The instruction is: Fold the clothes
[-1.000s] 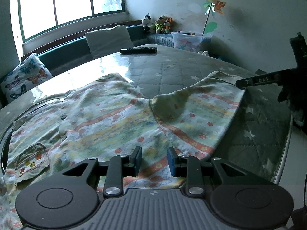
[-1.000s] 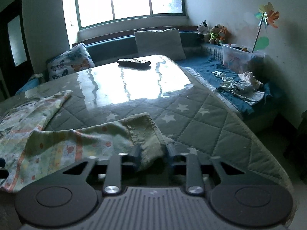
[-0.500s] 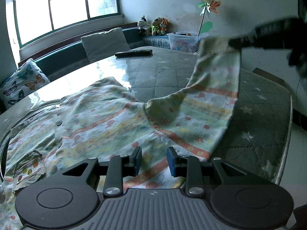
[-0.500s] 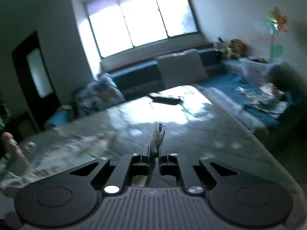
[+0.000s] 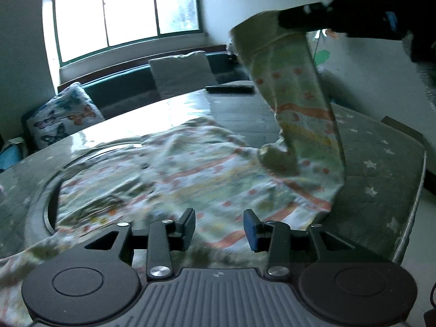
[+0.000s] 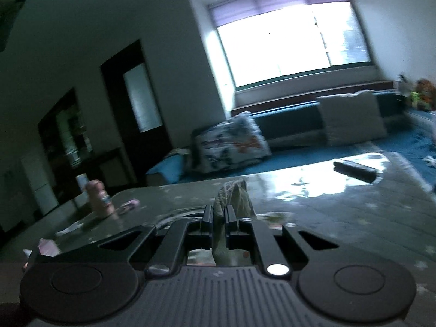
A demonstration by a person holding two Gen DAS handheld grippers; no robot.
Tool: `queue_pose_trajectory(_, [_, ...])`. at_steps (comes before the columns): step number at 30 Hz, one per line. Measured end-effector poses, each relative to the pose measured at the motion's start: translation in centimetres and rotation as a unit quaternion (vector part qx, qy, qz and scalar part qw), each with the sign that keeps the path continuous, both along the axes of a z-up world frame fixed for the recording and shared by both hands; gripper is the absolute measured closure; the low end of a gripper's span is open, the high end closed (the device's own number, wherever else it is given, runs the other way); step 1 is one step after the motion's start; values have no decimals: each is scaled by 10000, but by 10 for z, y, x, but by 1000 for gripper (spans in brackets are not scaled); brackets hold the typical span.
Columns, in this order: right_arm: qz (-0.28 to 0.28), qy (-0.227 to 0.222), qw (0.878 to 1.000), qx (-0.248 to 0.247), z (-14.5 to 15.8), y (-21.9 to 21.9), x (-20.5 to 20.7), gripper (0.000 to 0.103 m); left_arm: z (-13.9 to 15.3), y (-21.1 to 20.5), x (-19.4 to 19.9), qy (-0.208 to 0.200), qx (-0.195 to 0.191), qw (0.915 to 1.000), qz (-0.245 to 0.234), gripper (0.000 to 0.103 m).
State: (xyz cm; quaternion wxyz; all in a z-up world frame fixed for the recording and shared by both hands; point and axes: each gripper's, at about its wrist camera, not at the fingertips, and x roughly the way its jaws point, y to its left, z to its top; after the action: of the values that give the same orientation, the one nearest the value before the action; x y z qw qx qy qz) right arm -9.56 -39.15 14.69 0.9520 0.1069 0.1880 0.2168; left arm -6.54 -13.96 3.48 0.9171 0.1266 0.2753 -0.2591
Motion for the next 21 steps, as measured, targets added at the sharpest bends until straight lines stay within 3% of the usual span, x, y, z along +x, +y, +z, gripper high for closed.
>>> queue_pose_trajectory(9, [710,99,9972,-202,-4,82,11,96,-3,47,-14,-19,-172,9991,379,58])
queue_pose_trajectory(18, [1127,410,9918,-437,-31,142,23,96,-8,77,-20,19,-279,9972,696,58])
queue_pose_trajectory(21, [1296,577,9887,-477,-42,153,26,90,-10,82,-21,42,-299,9965,778,58])
